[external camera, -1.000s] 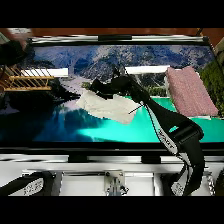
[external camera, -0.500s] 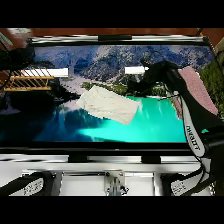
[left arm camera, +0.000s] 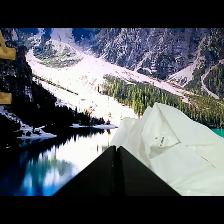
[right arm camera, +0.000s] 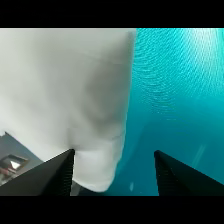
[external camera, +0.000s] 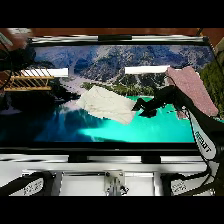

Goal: Fold the shirts.

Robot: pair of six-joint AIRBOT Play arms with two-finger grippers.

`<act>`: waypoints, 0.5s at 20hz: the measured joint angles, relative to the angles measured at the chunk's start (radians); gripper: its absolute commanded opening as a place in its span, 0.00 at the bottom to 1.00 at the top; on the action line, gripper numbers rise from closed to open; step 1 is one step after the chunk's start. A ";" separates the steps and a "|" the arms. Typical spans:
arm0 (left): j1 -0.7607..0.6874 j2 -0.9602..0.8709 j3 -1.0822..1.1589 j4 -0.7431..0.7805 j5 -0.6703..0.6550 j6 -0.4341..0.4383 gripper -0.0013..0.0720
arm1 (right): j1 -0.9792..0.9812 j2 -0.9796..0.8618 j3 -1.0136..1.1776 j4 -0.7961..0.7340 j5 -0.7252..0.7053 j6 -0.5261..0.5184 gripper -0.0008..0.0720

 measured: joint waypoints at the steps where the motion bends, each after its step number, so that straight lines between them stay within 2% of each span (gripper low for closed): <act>1: 0.000 0.000 0.000 0.000 0.000 0.000 0.06 | 0.006 -0.004 -0.012 0.028 0.014 -0.006 0.74; 3: 0.000 0.000 0.000 0.000 -0.001 -0.003 0.06 | 0.021 -0.021 -0.030 0.080 0.071 -0.016 0.40; 4: 0.000 0.000 0.000 -0.001 -0.001 -0.004 0.06 | 0.029 -0.029 -0.036 0.104 0.097 -0.025 0.28; 5: 0.000 0.000 0.000 -0.003 -0.001 -0.007 0.06 | 0.037 -0.034 -0.039 0.140 0.127 -0.038 0.09; 7: 0.000 0.000 0.000 -0.005 -0.001 -0.009 0.06 | 0.047 -0.041 -0.030 0.211 0.158 -0.079 0.09; 10: 0.000 0.000 0.000 -0.008 -0.001 -0.011 0.06 | 0.033 -0.040 0.071 0.294 0.114 -0.165 0.09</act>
